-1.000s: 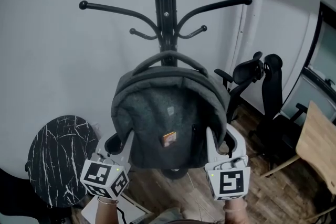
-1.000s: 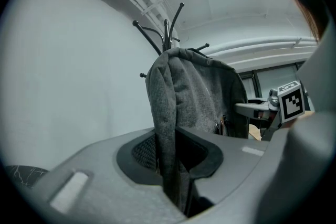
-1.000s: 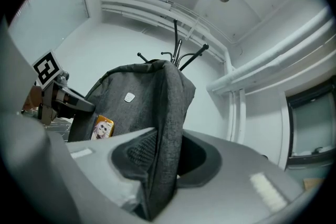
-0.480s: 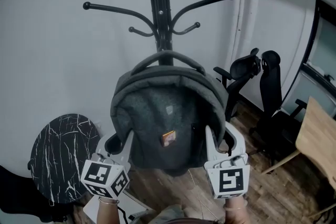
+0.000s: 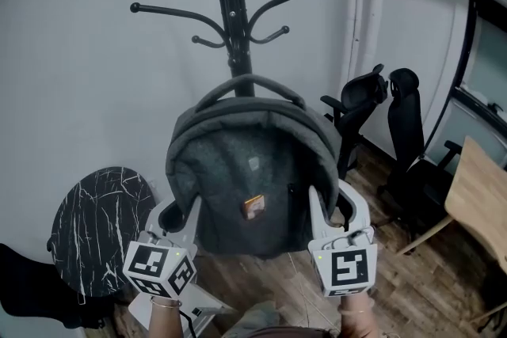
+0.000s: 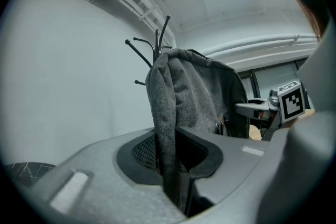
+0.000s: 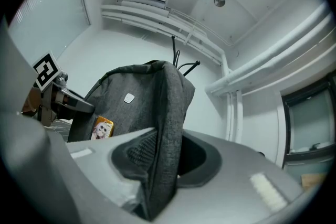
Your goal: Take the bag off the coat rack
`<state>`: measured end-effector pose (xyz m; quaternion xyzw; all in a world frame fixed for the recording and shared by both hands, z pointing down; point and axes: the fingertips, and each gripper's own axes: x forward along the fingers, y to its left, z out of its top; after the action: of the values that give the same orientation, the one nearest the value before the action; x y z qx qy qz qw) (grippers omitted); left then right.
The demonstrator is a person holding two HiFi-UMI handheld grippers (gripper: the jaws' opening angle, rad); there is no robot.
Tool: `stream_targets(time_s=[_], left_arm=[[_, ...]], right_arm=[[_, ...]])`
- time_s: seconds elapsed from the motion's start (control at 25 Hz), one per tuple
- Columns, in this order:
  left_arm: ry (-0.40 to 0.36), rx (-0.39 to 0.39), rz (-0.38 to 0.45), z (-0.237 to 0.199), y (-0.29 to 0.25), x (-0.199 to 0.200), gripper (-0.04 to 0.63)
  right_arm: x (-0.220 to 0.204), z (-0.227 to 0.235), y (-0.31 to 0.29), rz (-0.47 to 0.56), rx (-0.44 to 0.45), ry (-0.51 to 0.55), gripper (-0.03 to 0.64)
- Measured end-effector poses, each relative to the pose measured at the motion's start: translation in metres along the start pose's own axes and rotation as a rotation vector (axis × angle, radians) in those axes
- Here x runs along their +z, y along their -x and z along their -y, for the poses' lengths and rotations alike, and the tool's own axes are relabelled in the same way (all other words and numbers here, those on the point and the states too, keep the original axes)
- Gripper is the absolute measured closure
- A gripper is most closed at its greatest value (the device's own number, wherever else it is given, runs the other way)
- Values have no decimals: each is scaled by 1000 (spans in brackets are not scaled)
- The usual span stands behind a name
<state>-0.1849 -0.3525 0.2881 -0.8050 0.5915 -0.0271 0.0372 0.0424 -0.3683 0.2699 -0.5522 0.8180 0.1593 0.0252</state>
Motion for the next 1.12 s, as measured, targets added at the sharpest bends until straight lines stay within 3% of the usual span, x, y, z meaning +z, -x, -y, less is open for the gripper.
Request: stream_targets(time_s=[1.12], left_arm=[[36,64,-44,90,109,-26,517]], right_arm=[[-2,-5,141,-60,3,-10,517]])
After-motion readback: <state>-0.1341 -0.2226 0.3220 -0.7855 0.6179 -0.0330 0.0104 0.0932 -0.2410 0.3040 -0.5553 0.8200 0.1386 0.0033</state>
